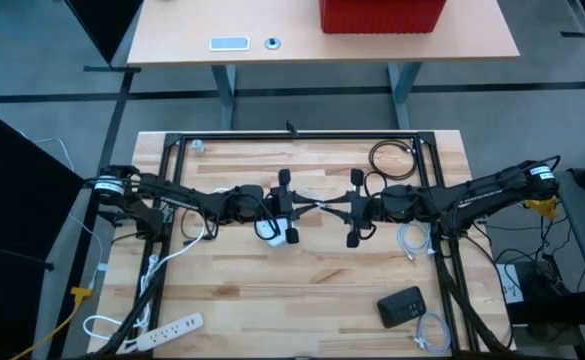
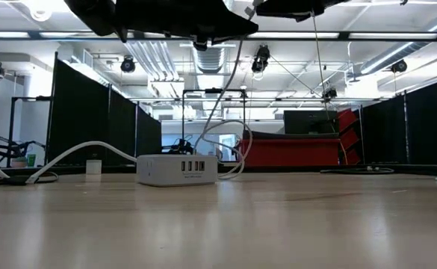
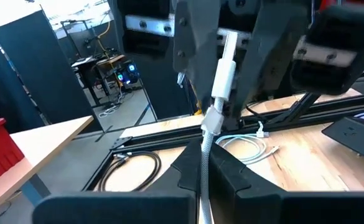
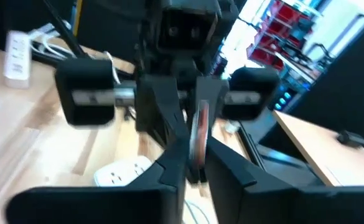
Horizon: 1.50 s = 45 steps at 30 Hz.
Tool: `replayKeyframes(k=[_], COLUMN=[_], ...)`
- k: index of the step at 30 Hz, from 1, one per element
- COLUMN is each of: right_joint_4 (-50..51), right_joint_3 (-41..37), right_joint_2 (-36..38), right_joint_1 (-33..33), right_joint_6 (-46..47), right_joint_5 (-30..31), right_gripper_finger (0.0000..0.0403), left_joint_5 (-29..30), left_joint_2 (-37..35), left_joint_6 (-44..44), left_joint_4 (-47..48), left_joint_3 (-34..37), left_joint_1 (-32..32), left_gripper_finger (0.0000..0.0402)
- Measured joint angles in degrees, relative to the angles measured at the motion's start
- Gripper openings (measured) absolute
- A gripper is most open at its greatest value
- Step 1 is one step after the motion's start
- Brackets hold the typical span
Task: Insert USB
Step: Insert the white USB cable into the top white outlet extension
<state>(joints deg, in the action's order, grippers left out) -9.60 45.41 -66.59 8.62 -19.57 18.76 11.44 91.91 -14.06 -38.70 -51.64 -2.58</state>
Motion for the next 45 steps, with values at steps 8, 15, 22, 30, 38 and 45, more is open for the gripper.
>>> replayKeyframes(k=[8, 15, 22, 30, 38, 45], right_joint_4=[6.5, 6.2, -19.9, -46.7, -49.4, -49.0], right_joint_3=[0.0, -1.3, -4.2, -3.0, 2.9, 4.9], right_joint_2=[1.6, -0.2, -9.5, -21.4, -26.4, -27.1], right_joint_1=[0.0, 0.0, 0.0, 0.0, -0.1, -0.3], right_joint_6=[2.3, 10.6, 16.6, 10.2, 4.7, 4.7], right_joint_5=[0.3, 3.4, 15.7, 19.8, 19.7, 18.7], right_gripper_finger=[0.0134, 0.0144, 0.0118, 0.0125, 0.0144, 0.0122], left_joint_5=[2.5, 14.6, 24.6, 27.1, 27.1, 27.0], left_joint_2=[-2.8, -3.0, -0.9, -0.1, -0.1, -1.1], left_joint_6=[3.3, 4.8, 0.1, -11.0, -17.1, -17.1], left_joint_4=[-0.8, -5.0, -12.5, -19.6, -25.0, -26.0], left_joint_3=[5.7, 9.1, 9.1, 9.1, 9.1, 9.6], left_joint_1=[0.1, 0.0, -0.8, -2.2, -2.5, -2.9], left_gripper_finger=[0.0001, 0.0000, 0.0000, 0.0000, 0.0000, 0.0000])
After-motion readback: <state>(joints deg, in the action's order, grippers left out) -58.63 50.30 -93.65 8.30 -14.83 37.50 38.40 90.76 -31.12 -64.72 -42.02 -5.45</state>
